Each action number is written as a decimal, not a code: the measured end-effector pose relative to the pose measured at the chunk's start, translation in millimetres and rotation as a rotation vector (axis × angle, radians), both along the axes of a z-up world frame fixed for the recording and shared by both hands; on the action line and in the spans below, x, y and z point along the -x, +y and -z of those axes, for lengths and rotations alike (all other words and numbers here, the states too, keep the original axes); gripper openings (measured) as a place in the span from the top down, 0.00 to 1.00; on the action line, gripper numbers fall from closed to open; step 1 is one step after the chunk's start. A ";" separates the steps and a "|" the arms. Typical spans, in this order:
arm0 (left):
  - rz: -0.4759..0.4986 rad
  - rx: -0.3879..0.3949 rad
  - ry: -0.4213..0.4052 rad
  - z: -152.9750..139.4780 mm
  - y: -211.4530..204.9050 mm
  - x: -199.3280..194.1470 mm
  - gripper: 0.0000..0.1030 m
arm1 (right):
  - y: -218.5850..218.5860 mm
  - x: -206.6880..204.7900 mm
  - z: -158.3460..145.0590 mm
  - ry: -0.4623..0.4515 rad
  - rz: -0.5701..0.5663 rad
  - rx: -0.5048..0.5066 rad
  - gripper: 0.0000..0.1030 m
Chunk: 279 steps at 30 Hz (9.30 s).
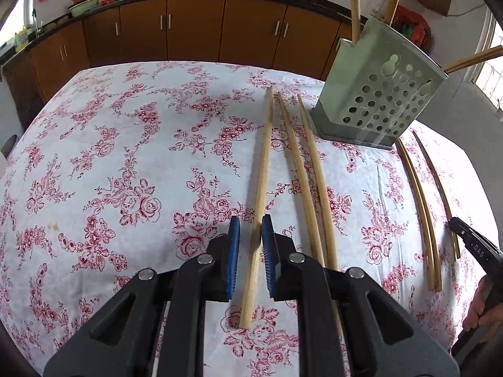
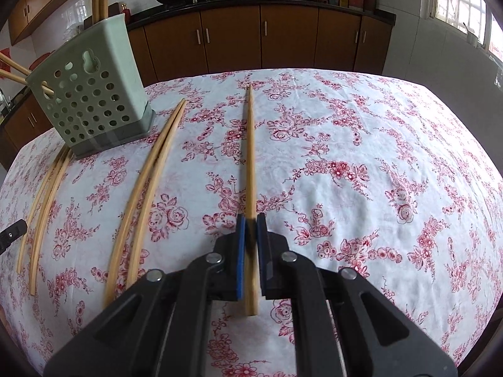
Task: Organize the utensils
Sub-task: 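Lower the left gripper onto another chopstick and close while the right gripper grasps one too, then lift the chopstick with the left gripper toward the holder while the right gripper carries its own, then lower the chopstick into the holder and open the left gripper while the right gripper releases its own, then close the left gripper on a chopstick on the cloth while the right gripper grasps another, then lift the chopstick with the left gripper over the holder while the right gripper carries its own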
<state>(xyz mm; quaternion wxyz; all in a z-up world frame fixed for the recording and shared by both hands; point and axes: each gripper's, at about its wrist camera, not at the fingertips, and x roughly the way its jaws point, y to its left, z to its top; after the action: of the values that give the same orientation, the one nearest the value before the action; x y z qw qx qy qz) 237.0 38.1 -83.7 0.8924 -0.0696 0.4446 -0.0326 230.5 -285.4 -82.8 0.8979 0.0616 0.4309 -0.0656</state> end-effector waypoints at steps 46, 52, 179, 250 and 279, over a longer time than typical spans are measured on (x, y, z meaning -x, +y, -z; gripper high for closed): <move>-0.065 -0.089 -0.047 3.7 30.5 -13.1 0.90 | -5.8 -15.5 0.4 -0.019 -0.005 0.003 0.92; -0.066 -0.087 -0.047 3.5 30.0 -12.7 0.90 | -6.0 -15.6 0.2 -0.019 -0.006 0.003 0.91; -0.030 0.091 -0.684 -239.6 -17.6 31.7 0.92 | 2.7 35.2 -226.2 -0.630 -0.078 -0.124 0.80; -0.033 -0.076 -0.008 1.6 29.2 -9.8 0.93 | -2.9 -13.3 -4.2 -0.009 -0.026 0.000 0.93; -0.008 -0.120 -0.045 3.7 17.5 -5.8 0.88 | -2.1 -17.0 -2.9 -0.021 -0.042 0.004 0.92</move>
<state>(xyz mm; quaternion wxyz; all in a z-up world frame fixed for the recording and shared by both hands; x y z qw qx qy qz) 242.9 55.6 -87.4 0.9050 -0.0168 0.4251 -0.0041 247.5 -287.6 -79.9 0.9037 0.0513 0.4226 -0.0468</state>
